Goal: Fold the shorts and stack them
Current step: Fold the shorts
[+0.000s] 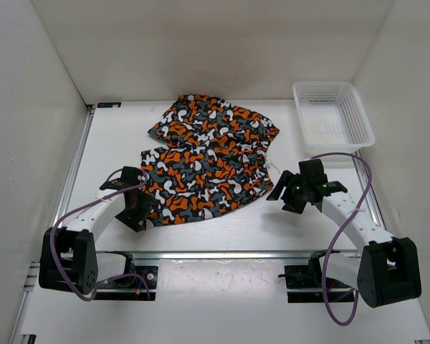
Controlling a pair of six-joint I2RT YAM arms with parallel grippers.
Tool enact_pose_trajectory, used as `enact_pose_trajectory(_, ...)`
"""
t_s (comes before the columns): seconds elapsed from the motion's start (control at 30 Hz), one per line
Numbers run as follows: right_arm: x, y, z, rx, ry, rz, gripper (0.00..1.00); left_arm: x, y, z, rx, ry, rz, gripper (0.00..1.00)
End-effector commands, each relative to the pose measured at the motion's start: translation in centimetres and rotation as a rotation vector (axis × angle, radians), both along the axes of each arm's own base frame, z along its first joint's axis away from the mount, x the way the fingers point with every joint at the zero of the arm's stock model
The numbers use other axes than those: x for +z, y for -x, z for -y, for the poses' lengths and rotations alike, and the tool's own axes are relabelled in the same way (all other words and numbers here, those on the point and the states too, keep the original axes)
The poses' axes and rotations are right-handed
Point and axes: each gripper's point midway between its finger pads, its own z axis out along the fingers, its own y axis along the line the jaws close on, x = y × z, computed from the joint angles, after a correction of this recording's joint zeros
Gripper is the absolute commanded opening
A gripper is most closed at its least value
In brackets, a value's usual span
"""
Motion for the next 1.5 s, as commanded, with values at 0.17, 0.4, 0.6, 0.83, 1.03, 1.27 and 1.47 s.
enact_pose_trajectory(0.17,2.1,-1.6,-0.7,-0.015,-0.06,0.046,0.76,-1.2,-1.1,-1.7,0.037,-0.099,-0.004,0.7)
enact_pose_trajectory(0.4,1.0,-3.2,-1.1,-0.072,-0.091,-0.002,0.78,-1.0,-2.6,-2.2,0.019,-0.137,0.007,0.2)
enact_pose_trajectory(0.6,-0.4,-5.3,-2.0,-0.087,-0.118,-0.033,0.75,1.0,-3.9,-0.9,-0.027,-0.096,0.084,0.1)
enact_pose_trajectory(0.83,-2.0,-7.8,-2.4,-0.096,-0.099,-0.06,0.67,2.4,-4.7,-0.6,-0.034,-0.087,0.138,0.1)
enact_pose_trajectory(1.03,-4.0,-9.3,-2.9,-0.13,-0.124,-0.054,0.47,2.5,-4.8,-0.1,-0.061,-0.088,0.138,0.1)
enact_pose_trajectory(1.27,1.4,-11.4,-1.9,-0.123,-0.065,0.085,0.0,7.8,-7.1,-0.2,-0.118,-0.114,0.259,0.1)
enact_pose_trajectory(1.47,14.3,-13.4,-1.6,-0.016,-0.034,0.371,0.0,21.0,-11.6,-0.6,-0.275,-0.217,0.479,0.1)
